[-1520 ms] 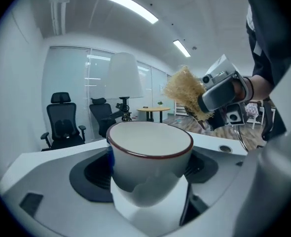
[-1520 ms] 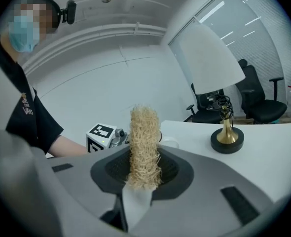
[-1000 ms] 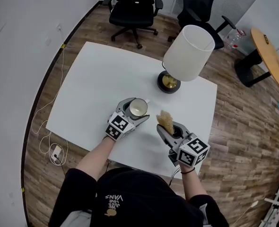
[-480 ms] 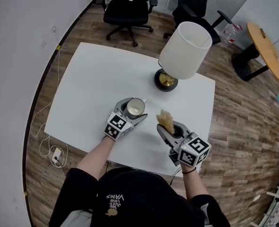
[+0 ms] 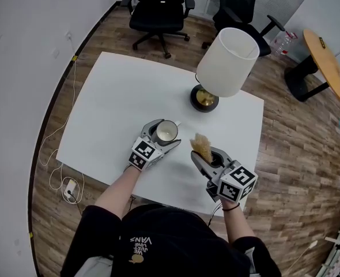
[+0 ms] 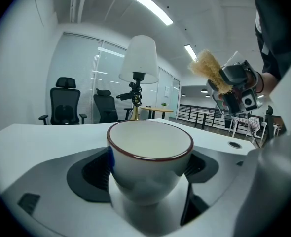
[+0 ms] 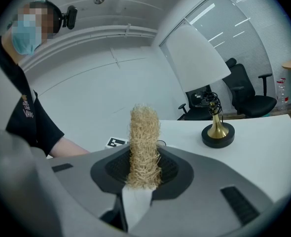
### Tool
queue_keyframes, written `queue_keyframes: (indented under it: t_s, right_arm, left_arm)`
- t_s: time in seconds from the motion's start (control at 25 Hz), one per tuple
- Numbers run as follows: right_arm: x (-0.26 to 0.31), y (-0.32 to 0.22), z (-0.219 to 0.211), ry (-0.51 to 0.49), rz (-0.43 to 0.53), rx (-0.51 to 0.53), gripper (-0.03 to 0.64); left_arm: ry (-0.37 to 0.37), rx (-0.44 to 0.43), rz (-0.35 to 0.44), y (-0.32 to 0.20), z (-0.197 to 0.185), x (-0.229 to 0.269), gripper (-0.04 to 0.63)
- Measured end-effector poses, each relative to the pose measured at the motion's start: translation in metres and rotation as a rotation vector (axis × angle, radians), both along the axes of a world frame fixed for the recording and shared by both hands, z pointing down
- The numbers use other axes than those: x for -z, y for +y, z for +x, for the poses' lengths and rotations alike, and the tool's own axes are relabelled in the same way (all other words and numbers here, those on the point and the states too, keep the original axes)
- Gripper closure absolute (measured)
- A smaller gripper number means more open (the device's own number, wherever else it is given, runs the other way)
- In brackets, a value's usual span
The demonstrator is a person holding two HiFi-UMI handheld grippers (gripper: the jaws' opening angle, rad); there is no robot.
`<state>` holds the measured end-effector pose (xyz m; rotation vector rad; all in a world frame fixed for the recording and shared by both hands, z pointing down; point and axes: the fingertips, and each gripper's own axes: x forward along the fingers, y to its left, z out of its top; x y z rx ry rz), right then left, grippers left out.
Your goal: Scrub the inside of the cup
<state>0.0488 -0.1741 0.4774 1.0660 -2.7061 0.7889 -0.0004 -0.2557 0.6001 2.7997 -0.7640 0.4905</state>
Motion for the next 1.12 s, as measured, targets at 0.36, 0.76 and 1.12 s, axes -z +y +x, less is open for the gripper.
queue_keyframes:
  t_s: [0.36, 0.76, 1.12]
  right_arm:
    - [0.005, 0.002, -0.001, -0.004, 0.014, 0.013, 0.523]
    - [0.018, 0.007, -0.010, -0.023, 0.063, 0.065, 0.523]
    - [0.029, 0.020, -0.014, -0.025, 0.096, 0.110, 0.523]
  left_arm:
    - [0.018, 0.030, 0.047, 0.002, -0.016, 0.030, 0.167]
    - [0.066, 0.033, 0.142, 0.029, -0.019, 0.098, 0.170]
    - [0.118, 0.084, 0.226, 0.068, -0.028, 0.151, 0.391]
